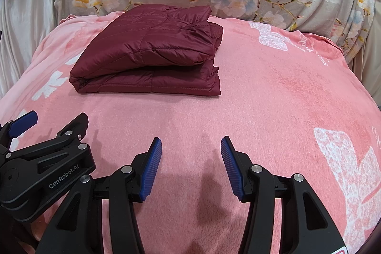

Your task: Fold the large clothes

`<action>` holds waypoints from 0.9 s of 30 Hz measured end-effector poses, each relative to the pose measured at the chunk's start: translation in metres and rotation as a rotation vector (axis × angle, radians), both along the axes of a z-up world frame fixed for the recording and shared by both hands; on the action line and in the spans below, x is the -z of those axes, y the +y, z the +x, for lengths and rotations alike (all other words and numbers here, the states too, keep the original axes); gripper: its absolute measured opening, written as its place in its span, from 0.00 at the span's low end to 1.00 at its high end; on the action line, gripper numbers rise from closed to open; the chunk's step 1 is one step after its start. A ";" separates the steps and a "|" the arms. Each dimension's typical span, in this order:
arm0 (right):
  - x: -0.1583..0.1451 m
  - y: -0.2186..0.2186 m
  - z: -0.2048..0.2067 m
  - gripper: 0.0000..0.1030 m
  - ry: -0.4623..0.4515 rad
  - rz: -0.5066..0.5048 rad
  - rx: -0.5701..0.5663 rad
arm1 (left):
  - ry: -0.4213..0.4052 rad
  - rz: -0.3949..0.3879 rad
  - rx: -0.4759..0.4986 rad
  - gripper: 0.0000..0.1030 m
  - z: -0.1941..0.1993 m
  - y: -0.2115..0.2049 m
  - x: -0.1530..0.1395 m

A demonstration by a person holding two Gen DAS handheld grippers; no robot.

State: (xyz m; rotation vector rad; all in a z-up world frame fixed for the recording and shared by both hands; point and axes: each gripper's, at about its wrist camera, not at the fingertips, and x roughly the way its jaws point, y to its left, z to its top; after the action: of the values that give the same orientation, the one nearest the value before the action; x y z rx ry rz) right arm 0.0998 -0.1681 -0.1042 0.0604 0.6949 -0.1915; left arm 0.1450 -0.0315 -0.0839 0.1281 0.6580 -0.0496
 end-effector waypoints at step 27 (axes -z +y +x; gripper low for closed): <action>0.000 0.001 0.000 0.50 0.000 -0.002 0.000 | -0.007 0.008 0.003 0.88 -0.001 -0.001 -0.001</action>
State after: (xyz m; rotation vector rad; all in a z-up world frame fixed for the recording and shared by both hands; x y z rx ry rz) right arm 0.0999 -0.1674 -0.1044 0.0588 0.6949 -0.1920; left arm 0.1443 -0.0325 -0.0827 0.1373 0.6511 -0.0494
